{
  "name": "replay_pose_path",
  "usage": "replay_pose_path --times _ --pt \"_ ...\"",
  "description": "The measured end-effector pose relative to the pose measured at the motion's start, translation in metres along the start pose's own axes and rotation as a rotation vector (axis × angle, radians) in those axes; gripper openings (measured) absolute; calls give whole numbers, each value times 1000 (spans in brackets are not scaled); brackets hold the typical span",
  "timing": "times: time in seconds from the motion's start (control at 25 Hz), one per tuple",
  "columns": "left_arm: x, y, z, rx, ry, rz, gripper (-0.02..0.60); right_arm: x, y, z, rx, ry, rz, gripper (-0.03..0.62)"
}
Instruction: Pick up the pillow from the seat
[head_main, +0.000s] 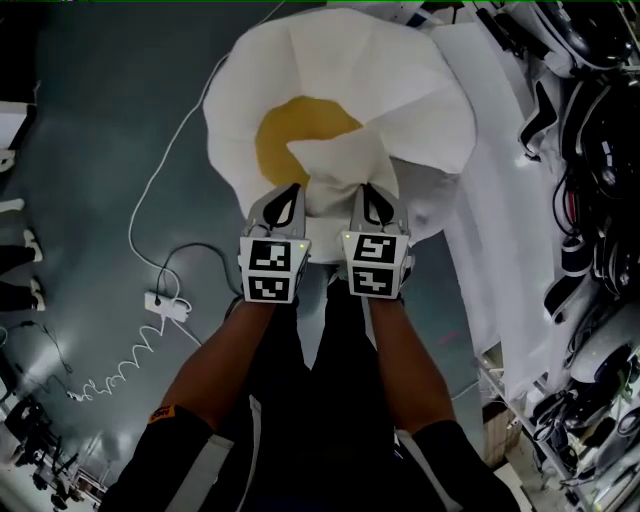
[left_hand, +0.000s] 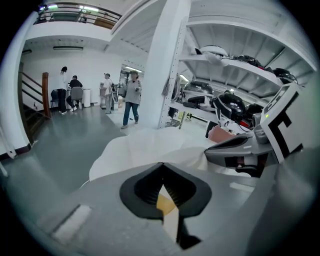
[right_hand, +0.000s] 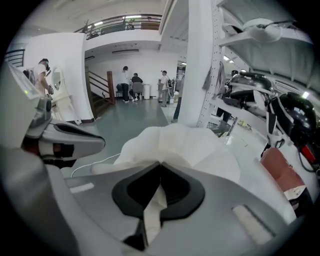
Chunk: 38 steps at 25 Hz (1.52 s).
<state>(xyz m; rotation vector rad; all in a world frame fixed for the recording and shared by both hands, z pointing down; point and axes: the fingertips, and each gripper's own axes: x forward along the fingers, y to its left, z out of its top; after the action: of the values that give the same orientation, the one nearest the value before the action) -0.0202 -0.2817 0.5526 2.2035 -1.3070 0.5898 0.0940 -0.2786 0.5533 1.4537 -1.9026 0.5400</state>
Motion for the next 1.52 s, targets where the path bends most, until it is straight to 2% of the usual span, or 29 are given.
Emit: replay_pose_path --times 0.28,0.64,0.92,1.12,1.32,1.52 --pt "-64 -11 54 42 -35 -5 5 -73 4 36 25 -55 -10 9" --pt "-131 -53 94 89 -52 -75 5 -163 7 55 60 -91 13 9" --pt "-177 -76 103 93 -72 -119 5 -228 13 58 46 -112 26 9" --pt "-202 -88 114 104 -92 -137 5 -266 9 72 73 -150 -9 9" --pt "-220 -103 137 104 -149 -165 5 -286 16 75 68 -182 -1 9" --pt "-228 -107 139 121 -166 -177 5 -292 20 81 75 -200 -23 8"
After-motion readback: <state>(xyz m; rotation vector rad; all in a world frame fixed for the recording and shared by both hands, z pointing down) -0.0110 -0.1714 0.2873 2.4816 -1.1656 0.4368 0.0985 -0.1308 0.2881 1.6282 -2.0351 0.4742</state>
